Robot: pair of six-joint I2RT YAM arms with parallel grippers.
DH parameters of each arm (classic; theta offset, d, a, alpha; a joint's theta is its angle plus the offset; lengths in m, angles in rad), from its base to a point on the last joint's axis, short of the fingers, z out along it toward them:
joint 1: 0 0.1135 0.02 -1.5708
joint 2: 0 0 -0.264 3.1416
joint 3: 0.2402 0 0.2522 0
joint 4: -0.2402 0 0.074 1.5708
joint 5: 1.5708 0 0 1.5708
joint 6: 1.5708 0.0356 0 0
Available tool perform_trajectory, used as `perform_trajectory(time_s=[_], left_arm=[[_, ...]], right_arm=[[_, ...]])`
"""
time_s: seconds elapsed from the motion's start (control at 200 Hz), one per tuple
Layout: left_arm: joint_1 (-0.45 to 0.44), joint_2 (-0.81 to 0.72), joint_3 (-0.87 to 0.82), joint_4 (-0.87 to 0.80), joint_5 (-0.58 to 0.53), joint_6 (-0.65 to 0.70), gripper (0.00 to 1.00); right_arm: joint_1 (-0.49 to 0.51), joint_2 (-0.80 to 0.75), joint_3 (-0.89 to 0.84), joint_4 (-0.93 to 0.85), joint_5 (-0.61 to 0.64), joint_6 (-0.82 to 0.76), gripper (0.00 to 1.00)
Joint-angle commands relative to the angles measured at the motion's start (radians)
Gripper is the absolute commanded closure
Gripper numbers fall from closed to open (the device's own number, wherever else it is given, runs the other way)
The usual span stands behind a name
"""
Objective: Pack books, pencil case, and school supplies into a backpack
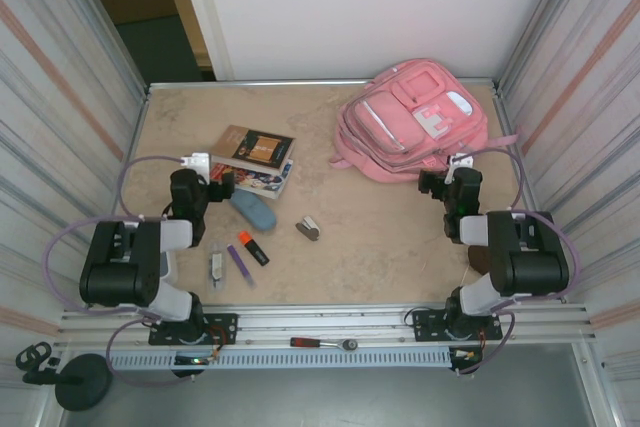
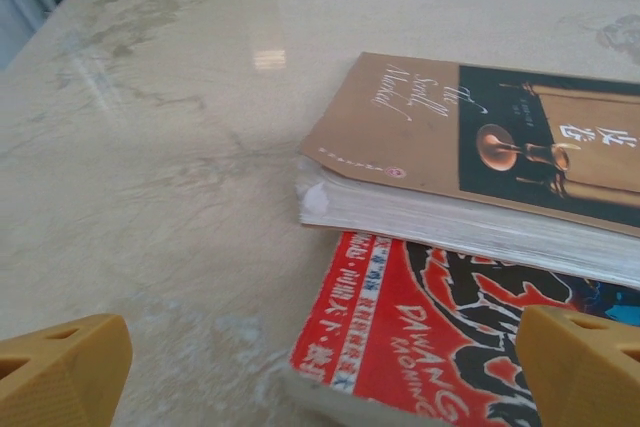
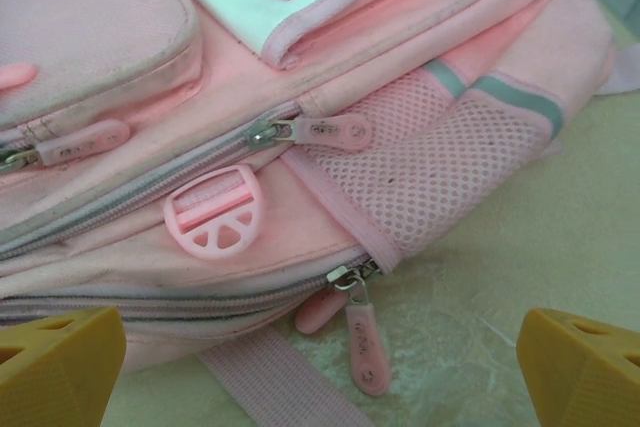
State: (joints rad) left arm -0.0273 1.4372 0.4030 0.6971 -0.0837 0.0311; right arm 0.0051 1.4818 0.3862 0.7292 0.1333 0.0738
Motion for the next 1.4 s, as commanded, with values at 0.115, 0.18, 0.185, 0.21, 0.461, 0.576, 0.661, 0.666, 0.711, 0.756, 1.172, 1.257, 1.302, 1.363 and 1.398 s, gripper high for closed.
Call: perform_trajectory(time_s=[0.115, 0.18, 0.185, 0.21, 0.461, 0.576, 0.661, 0.666, 0.711, 0.756, 1.172, 1.257, 1.302, 1.363, 1.398], left_arm=[[0.001, -0.289, 0.134, -0.507, -0.219, -0.245, 0.01], [0.002, -0.349, 0.158, -0.612, -0.169, -0.326, 0.01], [0.001, -0.354, 0.159, -0.617, -0.163, -0.333, 0.01], [0.001, -0.373, 0.163, -0.639, -0.122, -0.365, 0.01], [-0.098, -0.443, 0.162, -0.693, 0.216, -0.559, 0.01], [-0.221, -0.432, 0.23, -0.826, 0.158, -0.507, 0.01], [-0.298, -0.404, 0.27, -0.88, 0.156, -0.484, 0.01], [-0.302, -0.403, 0.272, -0.882, 0.156, -0.482, 0.01], [-0.341, -0.387, 0.289, -0.902, 0.159, -0.475, 0.01], [-0.379, -0.369, 0.303, -0.918, 0.155, -0.468, 0.01], [-0.617, -0.244, 0.382, -0.935, 0.081, -0.461, 0.01], [-0.629, -0.218, 0.383, -0.892, 0.072, -0.451, 0.02], [-0.632, -0.203, 0.382, -0.859, 0.081, -0.448, 0.04], [-0.632, -0.178, 0.39, -0.827, 0.084, -0.455, 0.04], [-0.635, -0.159, 0.396, -0.809, 0.088, -0.456, 0.05]], right_arm=[[0.009, -0.318, 0.07, -0.355, 0.238, 0.216, 0.01], [-0.008, -0.39, 0.136, -0.561, 0.258, 0.322, 0.01], [-0.009, -0.395, 0.142, -0.577, 0.257, 0.328, 0.01], [-0.013, -0.413, 0.17, -0.645, 0.252, 0.353, 0.01], [0.029, -0.463, 0.314, -0.97, -0.011, 0.366, 0.01], [0.071, -0.414, 0.375, -1.072, -0.125, 0.351, 0.01], [0.096, -0.345, 0.42, -1.123, -0.155, 0.337, 0.01], [0.097, -0.341, 0.423, -1.127, -0.153, 0.337, 0.01], [0.096, -0.308, 0.446, -1.155, -0.134, 0.346, 0.0], [0.088, -0.284, 0.463, -1.162, -0.112, 0.35, 0.01], [-0.259, 0.071, 0.667, -1.095, -0.412, 0.485, 0.12], [-0.291, 0.185, 0.729, -1.08, -0.424, 0.509, 0.18], [-0.307, 0.238, 0.749, -1.061, -0.447, 0.532, 0.21], [-0.316, 0.294, 0.752, -0.987, -0.483, 0.57, 0.23], [-0.316, 0.319, 0.755, -0.949, -0.501, 0.589, 0.24]])
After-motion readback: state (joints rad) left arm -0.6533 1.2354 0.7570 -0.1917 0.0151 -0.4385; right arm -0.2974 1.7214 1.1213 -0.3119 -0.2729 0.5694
